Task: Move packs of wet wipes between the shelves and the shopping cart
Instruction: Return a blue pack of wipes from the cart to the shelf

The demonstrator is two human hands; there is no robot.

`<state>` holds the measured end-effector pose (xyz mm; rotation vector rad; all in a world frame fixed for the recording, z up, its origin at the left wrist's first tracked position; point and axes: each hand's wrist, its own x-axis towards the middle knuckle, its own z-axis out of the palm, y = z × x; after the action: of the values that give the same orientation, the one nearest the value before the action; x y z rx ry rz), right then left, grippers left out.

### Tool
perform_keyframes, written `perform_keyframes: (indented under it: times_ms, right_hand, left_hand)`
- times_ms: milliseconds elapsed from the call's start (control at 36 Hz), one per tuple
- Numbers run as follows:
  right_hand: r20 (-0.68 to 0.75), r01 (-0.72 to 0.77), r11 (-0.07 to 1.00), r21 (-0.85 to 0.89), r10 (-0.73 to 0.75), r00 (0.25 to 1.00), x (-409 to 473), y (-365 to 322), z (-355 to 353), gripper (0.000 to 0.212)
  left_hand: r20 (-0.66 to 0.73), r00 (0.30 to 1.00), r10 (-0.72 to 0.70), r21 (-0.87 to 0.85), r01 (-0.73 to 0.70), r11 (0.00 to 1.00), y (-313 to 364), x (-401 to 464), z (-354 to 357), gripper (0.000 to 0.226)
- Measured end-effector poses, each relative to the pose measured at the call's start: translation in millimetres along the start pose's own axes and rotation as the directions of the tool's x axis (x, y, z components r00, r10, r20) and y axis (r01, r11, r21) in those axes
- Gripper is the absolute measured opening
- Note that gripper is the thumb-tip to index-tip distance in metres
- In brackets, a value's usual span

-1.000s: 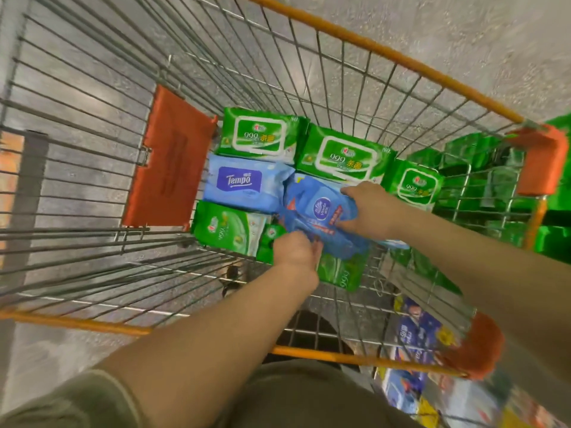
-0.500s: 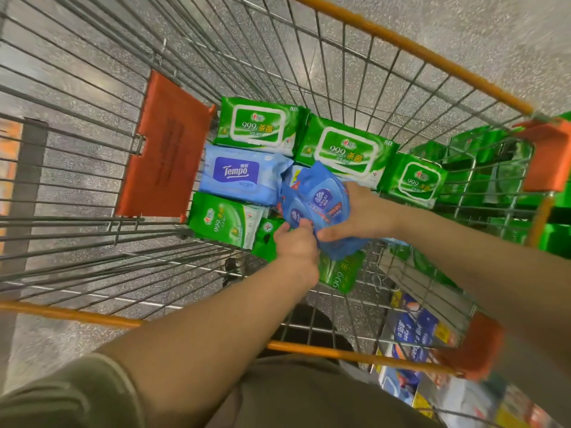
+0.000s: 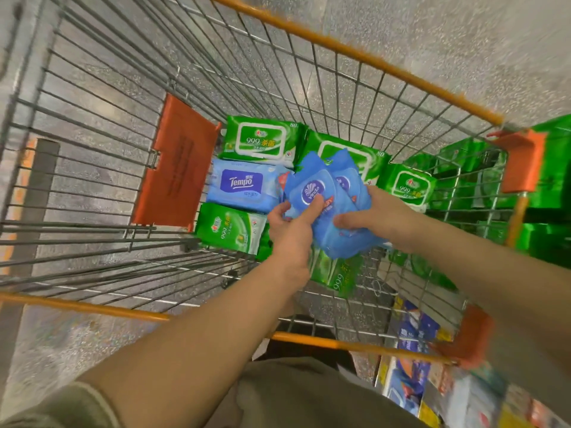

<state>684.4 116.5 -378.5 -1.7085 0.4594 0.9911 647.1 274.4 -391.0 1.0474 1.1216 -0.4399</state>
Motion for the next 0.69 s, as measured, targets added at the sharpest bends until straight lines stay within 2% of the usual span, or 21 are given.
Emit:
perform_keyframes:
  times_ms: [56,111,222,278,333,417,472,528,611,694]
  right_hand:
    - [0.006,0.058,0.991,0.12,-0.059,0.998,-21.4,-11.8,-1.2,0.038]
    - [0.009,0.128,0.965,0.229,-0.134,0.991,-42.0,-23.0,-0.9,0.033]
    - [-0.057,0.213,0.878,0.429,-0.209,0.976,-77.6,-42.0,6.3,0.055]
    - [-0.098,0.267,0.84,0.473,-0.251,0.963,-96.8,-52.7,10.6,0.055]
    - [-0.135,0.308,0.813,0.493,-0.278,0.951,-119.0,-63.9,13.3,0.053]
    - [-0.17,0.354,0.792,0.497,-0.311,0.935,-153.6,-78.0,18.7,0.048]
    - [-0.2,0.38,0.79,0.481,-0.323,0.925,-177.4,-87.7,24.1,0.052]
    - [-0.228,0.414,0.788,0.455,-0.346,0.91,-201.1,-97.1,31.2,0.058]
    - [-0.301,0.479,0.775,0.413,-0.38,0.875,-234.0,-106.8,47.2,0.067]
    - [-0.452,0.556,0.745,0.367,-0.38,0.807,-259.8,-109.7,68.5,0.065]
  left_hand:
    - [0.097,0.995,0.017,0.029,-0.02,0.999,11.5,-12.6,2.9,0.1]
    - [0.254,0.967,-0.031,0.052,0.018,0.998,26.8,-29.9,7.4,0.108]
    - [0.481,0.877,-0.013,0.062,-0.02,0.998,62.6,-70.8,17.1,0.071]
    - [0.548,0.836,-0.026,0.08,-0.022,0.997,80.7,-93.3,19.3,0.066]
    - [0.599,0.8,-0.025,0.102,-0.045,0.994,94.2,-111.9,20.9,0.066]
    - [0.662,0.749,-0.024,0.157,-0.108,0.982,109.8,-141.3,20.0,0.081]
    - [0.694,0.72,-0.023,0.184,-0.146,0.972,119.2,-163.0,19.1,0.082]
    - [0.736,0.677,-0.01,0.212,-0.216,0.953,126.6,-183.6,17.3,0.07]
    - [0.784,0.621,0.009,0.239,-0.316,0.918,136.6,-214.2,13.4,0.033]
    - [0.822,0.569,-0.013,0.263,-0.359,0.896,143.6,-243.5,6.4,0.024]
